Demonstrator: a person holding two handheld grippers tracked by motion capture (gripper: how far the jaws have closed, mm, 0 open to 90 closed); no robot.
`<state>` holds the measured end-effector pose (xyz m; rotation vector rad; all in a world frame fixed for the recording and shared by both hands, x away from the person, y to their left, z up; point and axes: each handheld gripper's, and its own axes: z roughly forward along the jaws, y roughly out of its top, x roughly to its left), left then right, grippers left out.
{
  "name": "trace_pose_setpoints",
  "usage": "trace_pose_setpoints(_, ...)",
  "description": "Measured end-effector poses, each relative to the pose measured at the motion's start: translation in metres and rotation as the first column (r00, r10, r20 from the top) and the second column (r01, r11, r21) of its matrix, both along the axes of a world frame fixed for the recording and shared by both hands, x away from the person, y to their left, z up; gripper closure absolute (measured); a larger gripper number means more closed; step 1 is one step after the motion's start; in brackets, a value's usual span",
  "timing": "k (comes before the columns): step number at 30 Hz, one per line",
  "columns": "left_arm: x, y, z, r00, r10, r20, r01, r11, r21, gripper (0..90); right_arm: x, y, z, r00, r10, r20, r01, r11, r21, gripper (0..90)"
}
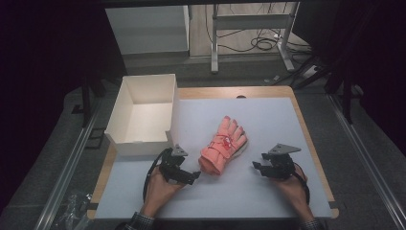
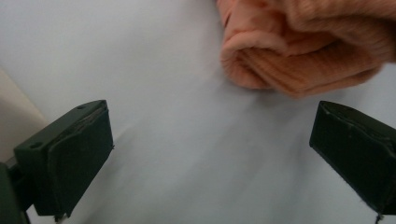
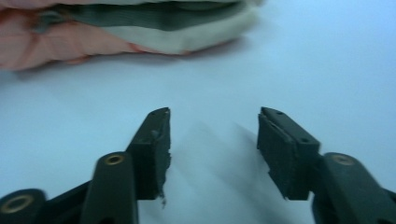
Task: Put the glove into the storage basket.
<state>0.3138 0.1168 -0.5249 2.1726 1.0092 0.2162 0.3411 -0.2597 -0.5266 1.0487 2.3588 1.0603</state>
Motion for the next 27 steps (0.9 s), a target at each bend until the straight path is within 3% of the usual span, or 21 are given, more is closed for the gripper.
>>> trace_pose_setpoints(5,-0.003,-0.002,0.021,0.9995,-0.032,-0.008,0.032,0.9993,-0.02,0.0,0.004,-0.014,0.0,0.9987,-0.04,0.031,0.041,0.9989,-0.023,33.2)
trace_pose_setpoints(11,-0.002,-0.01,0.046,0.9975,-0.07,-0.006,0.07,0.9975,-0.013,0.0,0.008,-0.016,-0.003,0.9976,-0.069,-0.001,0.069,0.9962,-0.053,22.1)
trace_pose_setpoints(16,0.007,-0.029,0.064,0.9958,-0.091,-0.003,0.091,0.9958,0.011,0.0,0.008,-0.017,-0.004,0.9974,-0.071,-0.003,0.071,0.9964,-0.046,21.6)
trace_pose_setpoints(22,0.021,-0.054,0.073,0.9944,-0.105,0.005,0.105,0.994,0.031,0.0,0.008,-0.017,-0.004,0.9972,-0.074,-0.002,0.074,0.9961,-0.047,21.2)
trace_pose_setpoints(27,0.035,-0.078,0.07,0.9934,-0.114,-0.004,0.115,0.9921,0.051,0.0,0.008,-0.017,-0.004,0.9973,-0.073,0.001,0.073,0.9962,-0.047,21.2)
